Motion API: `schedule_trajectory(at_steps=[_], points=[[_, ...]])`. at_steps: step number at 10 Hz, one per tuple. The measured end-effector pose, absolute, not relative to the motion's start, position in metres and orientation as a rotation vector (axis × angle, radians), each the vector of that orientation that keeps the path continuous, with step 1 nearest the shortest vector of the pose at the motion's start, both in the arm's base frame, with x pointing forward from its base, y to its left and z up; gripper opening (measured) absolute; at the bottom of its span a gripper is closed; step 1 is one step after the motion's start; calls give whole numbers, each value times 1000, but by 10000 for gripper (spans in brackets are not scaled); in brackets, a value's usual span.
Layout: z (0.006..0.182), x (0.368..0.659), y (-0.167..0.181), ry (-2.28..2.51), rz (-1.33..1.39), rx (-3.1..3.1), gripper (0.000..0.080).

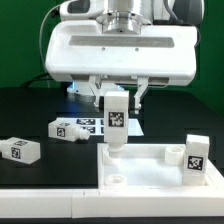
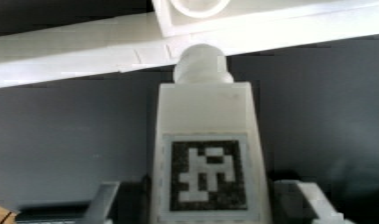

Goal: Assemble square table

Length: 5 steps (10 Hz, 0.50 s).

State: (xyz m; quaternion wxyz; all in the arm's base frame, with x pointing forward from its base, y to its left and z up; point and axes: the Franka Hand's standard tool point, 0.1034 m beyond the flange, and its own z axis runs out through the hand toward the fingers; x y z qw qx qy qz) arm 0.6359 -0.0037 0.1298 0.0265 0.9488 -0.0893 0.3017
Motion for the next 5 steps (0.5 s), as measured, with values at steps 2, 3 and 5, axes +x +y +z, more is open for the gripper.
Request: schedule_trajectory(at_steps=[2, 3, 5], points=[[118, 637, -1, -264, 912, 2933, 285], [113, 635, -1, -262, 901, 2934, 285], [105, 632, -2, -254, 897, 2927, 285]])
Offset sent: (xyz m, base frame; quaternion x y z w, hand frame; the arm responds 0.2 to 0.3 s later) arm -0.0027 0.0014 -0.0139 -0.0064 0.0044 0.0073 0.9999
